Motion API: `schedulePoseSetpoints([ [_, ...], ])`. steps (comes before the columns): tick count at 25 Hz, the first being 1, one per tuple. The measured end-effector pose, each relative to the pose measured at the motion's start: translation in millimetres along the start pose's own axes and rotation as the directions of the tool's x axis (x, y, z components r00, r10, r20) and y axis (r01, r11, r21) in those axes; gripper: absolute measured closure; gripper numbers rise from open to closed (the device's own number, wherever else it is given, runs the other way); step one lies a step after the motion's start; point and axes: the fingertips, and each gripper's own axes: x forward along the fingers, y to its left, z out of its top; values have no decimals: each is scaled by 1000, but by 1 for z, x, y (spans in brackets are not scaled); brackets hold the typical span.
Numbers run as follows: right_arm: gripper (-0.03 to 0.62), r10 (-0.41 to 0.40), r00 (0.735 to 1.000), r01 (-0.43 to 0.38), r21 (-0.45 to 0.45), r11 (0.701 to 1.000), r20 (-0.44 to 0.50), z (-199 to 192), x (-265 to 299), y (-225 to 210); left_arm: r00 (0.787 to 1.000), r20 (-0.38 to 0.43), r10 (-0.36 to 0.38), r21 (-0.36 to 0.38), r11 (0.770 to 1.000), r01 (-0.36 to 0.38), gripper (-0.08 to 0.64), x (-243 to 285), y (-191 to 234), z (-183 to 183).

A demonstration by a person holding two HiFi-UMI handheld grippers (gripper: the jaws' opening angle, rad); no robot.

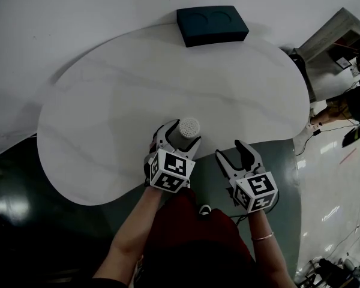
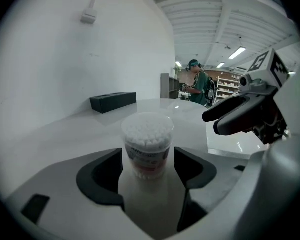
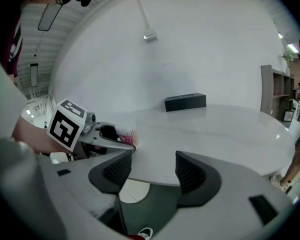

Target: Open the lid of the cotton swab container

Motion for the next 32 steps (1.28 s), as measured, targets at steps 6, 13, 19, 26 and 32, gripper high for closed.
schedulePoseSetpoints([
  [6, 328, -3, 1000, 3, -4, 1000, -6, 0, 3, -4, 999, -28, 24, 30, 999, -23, 255, 3, 3, -2],
  [13, 328, 61, 998, -59, -68, 996, 27, 16, 0, 14, 998, -38, -45, 46, 998, 47, 288, -1, -5, -2],
  [19, 328, 141, 984, -128, -117, 985, 109, 48, -10, 33, 997, -20, -74, 44, 996, 75, 291, -17, -8, 13],
  [26, 328, 236, 955, -207, -165, 964, 182, 77, -25, 58, 994, -6, -110, 32, 993, 110, 291, -42, -12, 28],
  [32, 328, 306, 939, -266, -230, 936, 160, 79, -29, 81, 989, 8, -147, 41, 988, 147, 291, -60, -16, 34],
])
